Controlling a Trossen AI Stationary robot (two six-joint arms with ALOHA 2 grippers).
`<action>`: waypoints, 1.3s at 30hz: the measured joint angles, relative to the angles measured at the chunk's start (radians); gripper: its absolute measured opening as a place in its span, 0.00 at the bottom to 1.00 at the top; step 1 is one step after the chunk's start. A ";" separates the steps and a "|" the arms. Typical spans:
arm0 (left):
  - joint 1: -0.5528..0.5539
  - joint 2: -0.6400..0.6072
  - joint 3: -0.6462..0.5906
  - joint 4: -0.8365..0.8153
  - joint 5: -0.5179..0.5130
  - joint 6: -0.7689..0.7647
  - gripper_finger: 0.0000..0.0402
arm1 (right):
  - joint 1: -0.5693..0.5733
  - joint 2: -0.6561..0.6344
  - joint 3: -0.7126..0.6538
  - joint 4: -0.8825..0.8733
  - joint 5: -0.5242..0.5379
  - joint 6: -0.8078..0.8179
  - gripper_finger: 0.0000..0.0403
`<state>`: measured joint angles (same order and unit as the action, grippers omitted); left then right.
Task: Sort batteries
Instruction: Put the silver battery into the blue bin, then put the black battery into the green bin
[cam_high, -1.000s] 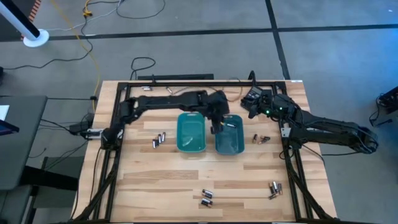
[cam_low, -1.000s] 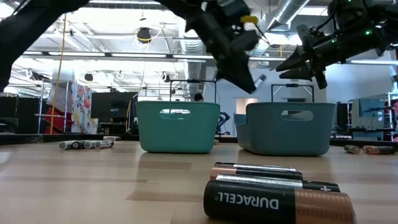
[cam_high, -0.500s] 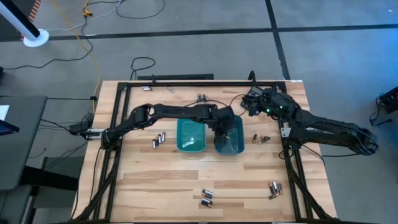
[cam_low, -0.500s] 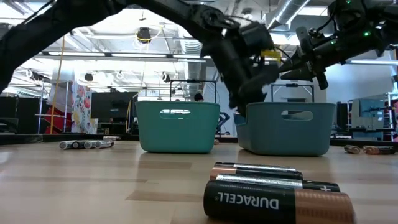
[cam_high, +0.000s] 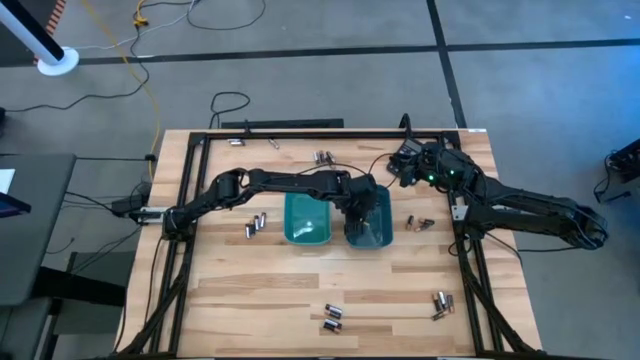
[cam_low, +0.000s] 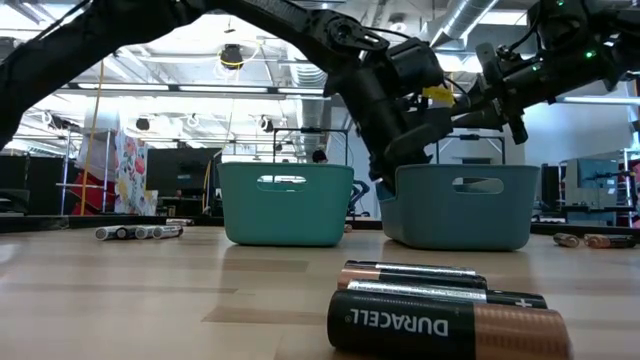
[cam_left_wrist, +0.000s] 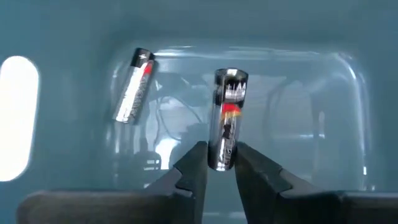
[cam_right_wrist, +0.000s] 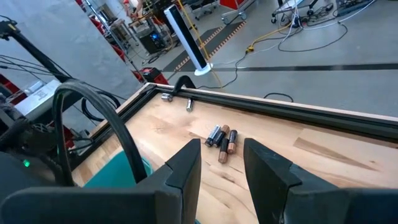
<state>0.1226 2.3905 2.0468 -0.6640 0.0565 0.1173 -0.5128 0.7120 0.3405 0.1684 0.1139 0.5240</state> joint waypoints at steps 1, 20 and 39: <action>-0.001 0.000 0.000 0.000 0.000 0.000 0.21 | 0.001 0.000 0.000 0.000 0.000 0.000 0.34; 0.019 -0.055 0.059 -0.106 -0.005 -0.062 0.23 | 0.003 -0.002 0.000 -0.002 -0.017 0.003 0.34; 0.097 -0.712 -0.455 -0.084 -0.081 -0.114 0.23 | 0.007 -0.109 0.000 -0.003 -0.089 0.000 0.34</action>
<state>0.2192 1.6783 1.5923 -0.7478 -0.0249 0.0033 -0.5056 0.6029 0.3408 0.1651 0.0250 0.5235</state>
